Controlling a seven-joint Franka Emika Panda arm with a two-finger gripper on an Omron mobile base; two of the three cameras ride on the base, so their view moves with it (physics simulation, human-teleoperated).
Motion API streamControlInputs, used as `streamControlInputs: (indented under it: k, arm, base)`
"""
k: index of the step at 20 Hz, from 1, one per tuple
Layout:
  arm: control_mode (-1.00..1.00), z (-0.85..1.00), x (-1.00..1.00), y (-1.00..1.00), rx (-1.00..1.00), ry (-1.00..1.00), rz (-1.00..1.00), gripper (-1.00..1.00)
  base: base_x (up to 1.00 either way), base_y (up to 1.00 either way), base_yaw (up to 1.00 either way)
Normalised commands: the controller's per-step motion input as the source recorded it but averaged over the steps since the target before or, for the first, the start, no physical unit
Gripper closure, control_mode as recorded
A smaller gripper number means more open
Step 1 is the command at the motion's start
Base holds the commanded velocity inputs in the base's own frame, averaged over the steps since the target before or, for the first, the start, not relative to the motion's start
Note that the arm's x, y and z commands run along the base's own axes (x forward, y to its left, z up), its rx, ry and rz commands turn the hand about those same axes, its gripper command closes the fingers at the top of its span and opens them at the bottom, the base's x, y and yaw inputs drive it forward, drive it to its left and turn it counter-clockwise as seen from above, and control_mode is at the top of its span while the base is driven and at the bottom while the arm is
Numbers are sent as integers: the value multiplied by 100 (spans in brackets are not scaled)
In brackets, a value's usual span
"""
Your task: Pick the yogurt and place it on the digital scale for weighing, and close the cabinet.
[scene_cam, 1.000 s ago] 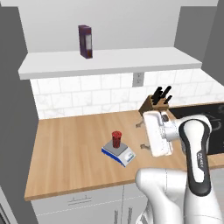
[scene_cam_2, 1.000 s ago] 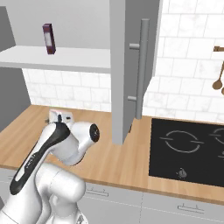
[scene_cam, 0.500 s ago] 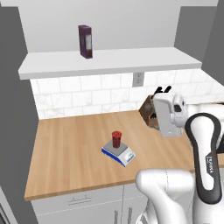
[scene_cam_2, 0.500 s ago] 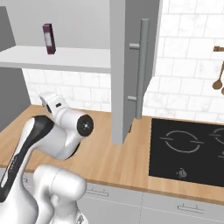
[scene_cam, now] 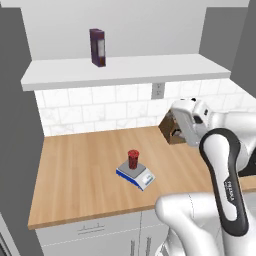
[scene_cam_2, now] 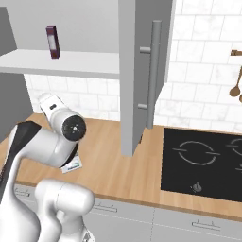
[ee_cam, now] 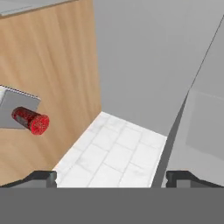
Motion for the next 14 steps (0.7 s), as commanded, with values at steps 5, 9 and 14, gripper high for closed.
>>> streamControlInputs:
  k: [5,9,14]
  arm:
    - [-100,-12,-65,3,-8,-28,-15,-100]
    - [-100,0,-68,-11,1,-26,-19,-100]
    - [-100,0,-77,-42,9,-24,-15,-100]
  base:
    - [0,0,0]
    - [0,0,0]
    - [0,0,0]
